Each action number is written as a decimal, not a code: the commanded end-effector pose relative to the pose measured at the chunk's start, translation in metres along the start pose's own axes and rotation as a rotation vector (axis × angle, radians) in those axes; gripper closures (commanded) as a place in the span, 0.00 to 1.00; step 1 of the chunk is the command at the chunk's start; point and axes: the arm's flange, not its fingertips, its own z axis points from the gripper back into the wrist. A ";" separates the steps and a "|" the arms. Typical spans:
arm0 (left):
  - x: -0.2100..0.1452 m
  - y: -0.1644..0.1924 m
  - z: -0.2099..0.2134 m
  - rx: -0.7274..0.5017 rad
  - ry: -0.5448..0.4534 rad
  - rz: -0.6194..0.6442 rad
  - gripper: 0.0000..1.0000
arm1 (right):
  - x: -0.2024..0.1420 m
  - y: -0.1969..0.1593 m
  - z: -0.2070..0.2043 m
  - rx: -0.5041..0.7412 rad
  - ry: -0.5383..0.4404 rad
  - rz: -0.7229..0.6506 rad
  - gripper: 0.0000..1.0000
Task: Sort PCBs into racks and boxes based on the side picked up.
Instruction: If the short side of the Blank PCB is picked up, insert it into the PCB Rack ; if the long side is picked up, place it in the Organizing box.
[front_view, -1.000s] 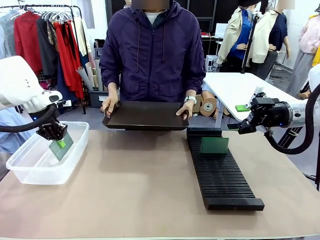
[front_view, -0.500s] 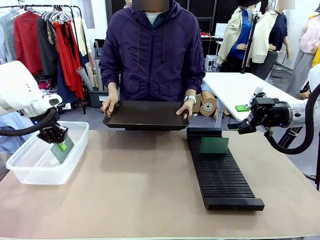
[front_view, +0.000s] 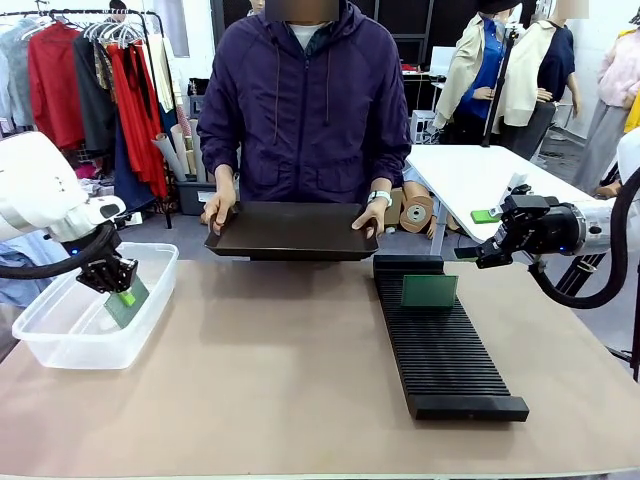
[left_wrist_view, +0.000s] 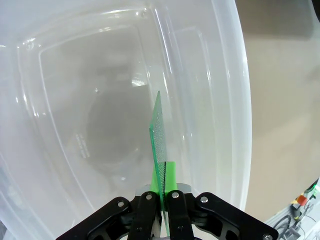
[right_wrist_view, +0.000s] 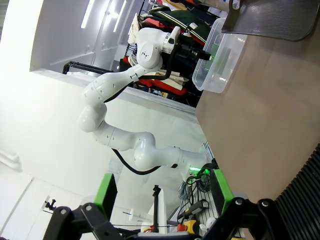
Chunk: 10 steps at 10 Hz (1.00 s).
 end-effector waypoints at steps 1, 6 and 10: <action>-0.002 0.005 -0.004 -0.017 -0.023 -0.005 1.00 | 0.002 0.002 -0.002 -0.012 0.004 0.005 0.00; 0.000 0.007 -0.002 -0.017 -0.027 0.005 0.28 | 0.002 0.002 -0.002 -0.012 0.004 0.005 0.00; -0.001 0.012 0.016 0.033 -0.025 0.017 0.00 | 0.002 0.002 -0.002 -0.012 0.004 0.005 0.00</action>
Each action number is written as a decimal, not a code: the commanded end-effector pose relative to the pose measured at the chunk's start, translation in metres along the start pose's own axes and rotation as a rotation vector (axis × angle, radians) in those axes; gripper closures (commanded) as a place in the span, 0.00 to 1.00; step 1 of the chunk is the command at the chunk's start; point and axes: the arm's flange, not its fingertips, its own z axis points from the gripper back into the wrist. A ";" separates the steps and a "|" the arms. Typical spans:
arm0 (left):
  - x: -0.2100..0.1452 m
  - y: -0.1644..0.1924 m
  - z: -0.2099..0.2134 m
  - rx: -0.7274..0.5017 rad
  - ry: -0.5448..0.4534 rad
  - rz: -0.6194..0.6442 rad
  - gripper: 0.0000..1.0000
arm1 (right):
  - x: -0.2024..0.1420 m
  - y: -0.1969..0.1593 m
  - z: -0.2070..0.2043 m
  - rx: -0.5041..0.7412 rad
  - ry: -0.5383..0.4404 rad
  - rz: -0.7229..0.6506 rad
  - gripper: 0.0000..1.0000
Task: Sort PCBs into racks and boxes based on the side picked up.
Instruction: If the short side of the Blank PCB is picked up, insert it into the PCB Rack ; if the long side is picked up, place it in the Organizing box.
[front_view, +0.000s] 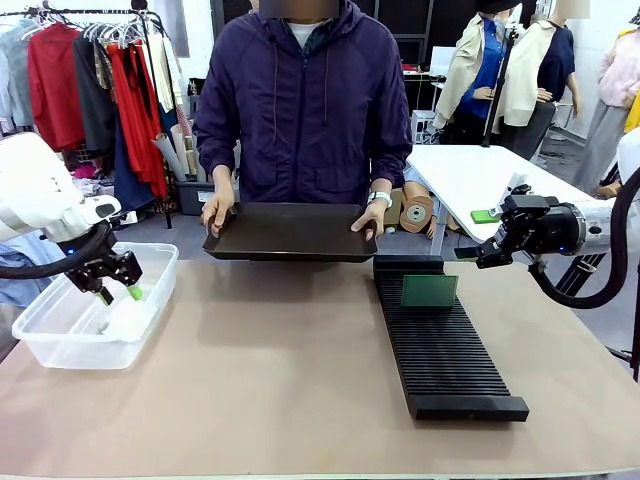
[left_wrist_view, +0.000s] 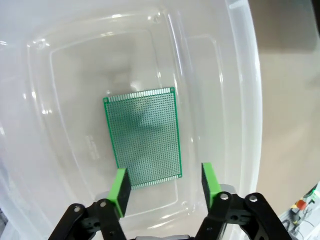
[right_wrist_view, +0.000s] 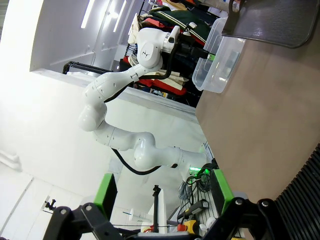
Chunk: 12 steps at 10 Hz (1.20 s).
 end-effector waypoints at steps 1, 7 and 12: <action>-0.003 0.000 0.021 0.063 0.002 -0.004 0.00 | 0.002 0.002 -0.002 -0.012 0.004 0.005 0.00; -0.006 -0.004 0.051 0.007 -0.034 -0.035 0.00 | 0.002 0.002 -0.002 -0.012 0.004 0.005 0.00; -0.008 -0.005 0.053 -0.087 -0.074 -0.045 0.00 | 0.002 0.002 -0.002 -0.012 0.004 0.005 0.00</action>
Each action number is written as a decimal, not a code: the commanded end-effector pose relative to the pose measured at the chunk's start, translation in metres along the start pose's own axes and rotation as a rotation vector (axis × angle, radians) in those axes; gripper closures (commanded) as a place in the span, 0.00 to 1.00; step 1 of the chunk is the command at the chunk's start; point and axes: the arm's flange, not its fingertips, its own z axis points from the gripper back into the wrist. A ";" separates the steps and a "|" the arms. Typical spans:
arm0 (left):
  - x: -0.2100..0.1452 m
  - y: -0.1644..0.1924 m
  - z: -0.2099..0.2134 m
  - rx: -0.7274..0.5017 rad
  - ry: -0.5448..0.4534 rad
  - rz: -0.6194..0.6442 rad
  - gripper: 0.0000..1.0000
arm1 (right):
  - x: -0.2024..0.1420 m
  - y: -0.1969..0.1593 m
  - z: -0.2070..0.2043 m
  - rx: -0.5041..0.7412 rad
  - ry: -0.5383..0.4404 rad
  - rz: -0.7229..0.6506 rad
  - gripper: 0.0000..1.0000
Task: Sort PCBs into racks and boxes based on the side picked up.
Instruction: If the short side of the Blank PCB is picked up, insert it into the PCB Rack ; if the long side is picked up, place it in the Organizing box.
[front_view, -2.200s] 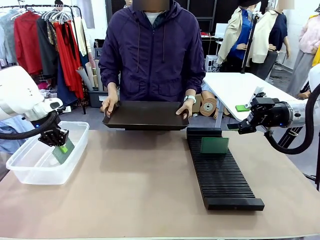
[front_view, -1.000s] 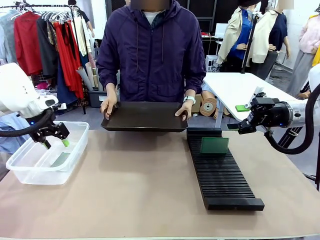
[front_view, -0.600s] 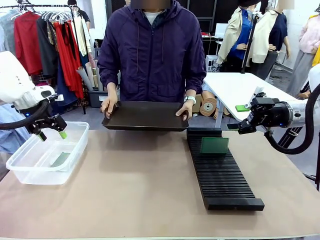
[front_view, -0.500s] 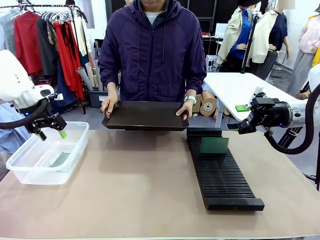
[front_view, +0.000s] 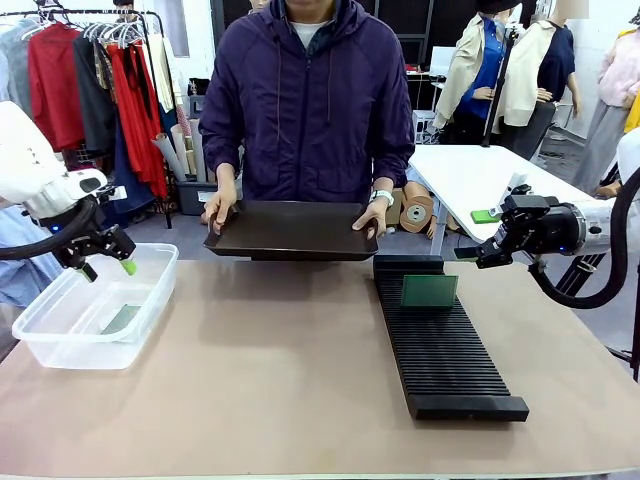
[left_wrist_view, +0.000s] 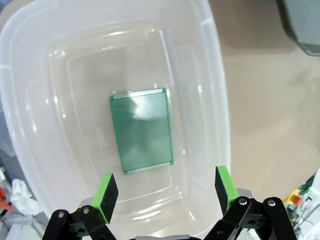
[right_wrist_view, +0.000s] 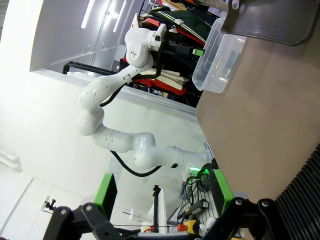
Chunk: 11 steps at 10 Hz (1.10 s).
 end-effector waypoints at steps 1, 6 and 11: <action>-0.006 0.004 0.004 -0.109 -0.037 -0.023 0.00 | 0.002 0.002 -0.002 -0.012 0.004 0.005 0.00; -0.009 0.008 0.020 -0.459 -0.135 -0.048 0.00 | 0.002 0.002 -0.002 -0.012 0.004 0.005 0.00; -0.019 0.019 0.035 -0.858 -0.238 0.006 0.00 | 0.002 0.002 -0.002 -0.012 0.004 0.005 0.00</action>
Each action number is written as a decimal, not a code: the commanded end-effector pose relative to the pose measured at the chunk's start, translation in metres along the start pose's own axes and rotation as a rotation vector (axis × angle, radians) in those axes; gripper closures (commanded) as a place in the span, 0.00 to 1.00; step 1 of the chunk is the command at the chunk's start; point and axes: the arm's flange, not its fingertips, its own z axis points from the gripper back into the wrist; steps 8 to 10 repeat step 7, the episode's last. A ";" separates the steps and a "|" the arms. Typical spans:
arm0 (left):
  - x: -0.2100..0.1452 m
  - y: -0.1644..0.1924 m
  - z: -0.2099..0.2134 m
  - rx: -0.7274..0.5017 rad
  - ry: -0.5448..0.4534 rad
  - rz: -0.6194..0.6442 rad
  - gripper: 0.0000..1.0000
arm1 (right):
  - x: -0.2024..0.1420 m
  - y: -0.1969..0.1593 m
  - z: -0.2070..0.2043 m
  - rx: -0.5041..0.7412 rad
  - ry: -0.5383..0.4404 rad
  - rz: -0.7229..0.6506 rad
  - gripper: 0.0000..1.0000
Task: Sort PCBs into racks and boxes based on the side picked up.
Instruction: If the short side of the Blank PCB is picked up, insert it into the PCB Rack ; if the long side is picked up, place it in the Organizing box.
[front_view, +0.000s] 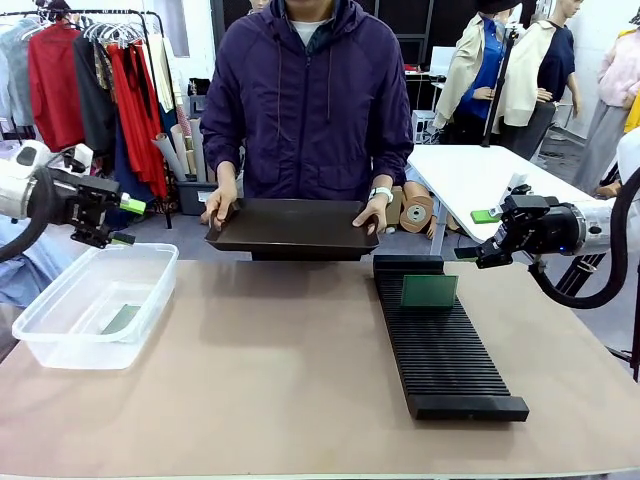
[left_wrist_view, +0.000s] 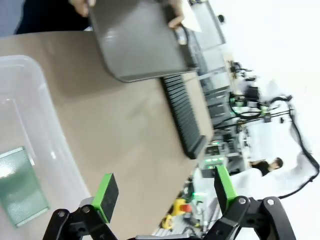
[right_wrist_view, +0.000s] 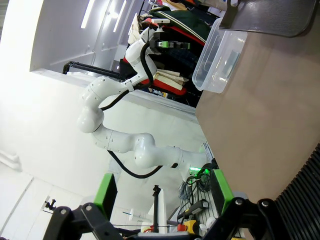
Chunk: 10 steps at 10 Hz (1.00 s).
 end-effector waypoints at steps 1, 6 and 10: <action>-0.004 0.004 0.006 -0.122 -0.005 0.001 0.00 | 0.002 0.002 -0.002 -0.012 0.004 0.005 0.00; -0.006 -0.002 0.004 -0.116 0.010 0.013 0.00 | 0.002 0.002 -0.002 -0.012 0.004 0.005 0.00; -0.006 -0.002 0.004 -0.116 0.010 0.013 0.00 | 0.002 0.002 -0.002 -0.012 0.004 0.005 0.00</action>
